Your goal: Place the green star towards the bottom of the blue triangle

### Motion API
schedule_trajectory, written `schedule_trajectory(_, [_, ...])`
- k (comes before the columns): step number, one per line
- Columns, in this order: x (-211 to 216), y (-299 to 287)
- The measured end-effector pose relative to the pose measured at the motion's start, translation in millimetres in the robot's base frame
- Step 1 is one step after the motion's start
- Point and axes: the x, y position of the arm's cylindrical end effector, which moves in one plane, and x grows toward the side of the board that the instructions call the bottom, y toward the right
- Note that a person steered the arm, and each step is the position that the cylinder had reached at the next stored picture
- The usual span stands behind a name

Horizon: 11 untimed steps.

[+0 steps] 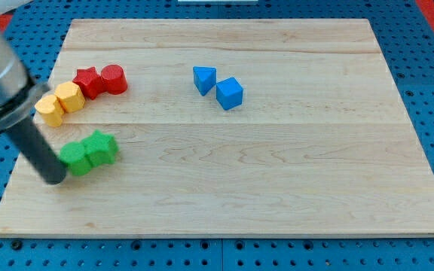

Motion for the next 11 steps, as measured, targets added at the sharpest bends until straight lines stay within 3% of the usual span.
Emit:
schedule_trajectory(2, [-60.5,48.5])
schedule_trajectory(4, [-76.0,64.2])
schedule_trajectory(6, [-62.4,68.8])
schedule_trajectory(9, [-110.0,143.9])
schedule_trajectory(10, [-72.4,118.5])
schedule_trajectory(11, [-49.8,44.7])
